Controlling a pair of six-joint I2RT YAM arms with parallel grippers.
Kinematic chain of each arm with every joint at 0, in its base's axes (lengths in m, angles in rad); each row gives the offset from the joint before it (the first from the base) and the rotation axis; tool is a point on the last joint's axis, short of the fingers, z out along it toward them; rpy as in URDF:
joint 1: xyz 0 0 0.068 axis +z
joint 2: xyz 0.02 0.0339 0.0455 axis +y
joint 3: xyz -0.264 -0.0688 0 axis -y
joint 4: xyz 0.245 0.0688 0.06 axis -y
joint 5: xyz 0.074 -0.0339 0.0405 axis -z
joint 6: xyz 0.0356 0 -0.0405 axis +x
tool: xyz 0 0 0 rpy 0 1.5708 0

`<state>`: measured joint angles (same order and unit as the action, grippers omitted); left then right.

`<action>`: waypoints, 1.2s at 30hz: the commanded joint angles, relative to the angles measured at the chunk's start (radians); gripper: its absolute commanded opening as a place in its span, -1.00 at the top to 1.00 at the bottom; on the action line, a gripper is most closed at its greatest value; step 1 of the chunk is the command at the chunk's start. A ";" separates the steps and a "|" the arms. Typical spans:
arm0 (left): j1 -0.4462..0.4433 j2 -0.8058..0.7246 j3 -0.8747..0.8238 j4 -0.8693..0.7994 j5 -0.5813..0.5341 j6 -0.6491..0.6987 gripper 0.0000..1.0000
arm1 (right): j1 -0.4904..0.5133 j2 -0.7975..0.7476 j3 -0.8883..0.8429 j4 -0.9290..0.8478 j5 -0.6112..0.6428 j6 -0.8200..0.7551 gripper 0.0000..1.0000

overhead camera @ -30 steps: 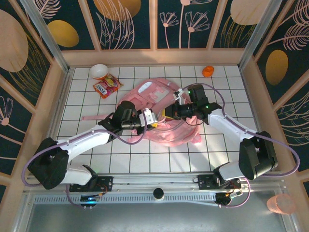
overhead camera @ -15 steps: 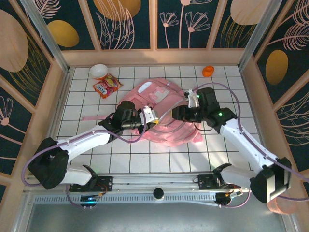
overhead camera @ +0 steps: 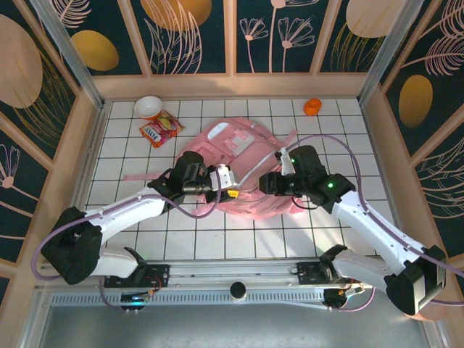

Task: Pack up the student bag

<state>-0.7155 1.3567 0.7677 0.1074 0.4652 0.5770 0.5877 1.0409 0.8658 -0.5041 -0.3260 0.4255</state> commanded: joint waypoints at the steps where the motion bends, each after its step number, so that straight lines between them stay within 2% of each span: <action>1: -0.037 0.019 0.040 -0.063 -0.035 0.197 -0.20 | -0.023 -0.020 -0.011 0.056 -0.026 0.011 0.16; 5: -0.056 0.074 0.031 0.034 -0.055 0.196 -0.23 | -0.035 -0.035 -0.020 0.069 -0.039 0.018 0.15; 8: -0.062 0.122 0.044 0.024 -0.037 0.200 -0.22 | -0.035 -0.048 -0.026 0.072 -0.041 0.021 0.15; 11: -0.062 0.137 0.029 0.048 -0.054 0.185 -0.05 | -0.034 -0.063 -0.031 0.072 -0.038 0.011 0.15; 15: -0.062 0.119 0.007 0.118 -0.104 0.084 0.50 | -0.034 -0.109 -0.049 0.083 0.008 -0.032 0.16; 17: -0.062 0.094 -0.003 0.143 -0.086 0.021 0.92 | -0.035 -0.133 -0.064 0.090 0.028 -0.095 0.15; 18: -0.062 0.082 -0.008 0.159 -0.069 -0.008 1.00 | -0.034 -0.141 -0.066 0.091 0.018 -0.130 0.14; 24: -0.060 0.041 -0.059 0.258 0.032 -0.168 1.00 | -0.035 -0.123 -0.115 0.124 -0.094 -0.304 0.09; 30: -0.060 0.028 -0.074 0.305 0.004 -0.222 1.00 | -0.026 -0.029 -0.096 0.148 -0.122 -0.351 0.08; 36: -0.059 0.040 -0.055 0.300 -0.005 -0.229 1.00 | 0.013 0.001 -0.088 0.109 -0.117 -0.395 0.07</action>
<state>-0.7715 1.4227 0.6930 0.3187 0.4290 0.4023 0.5896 1.0393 0.7670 -0.3927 -0.4229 0.0811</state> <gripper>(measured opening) 0.046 0.462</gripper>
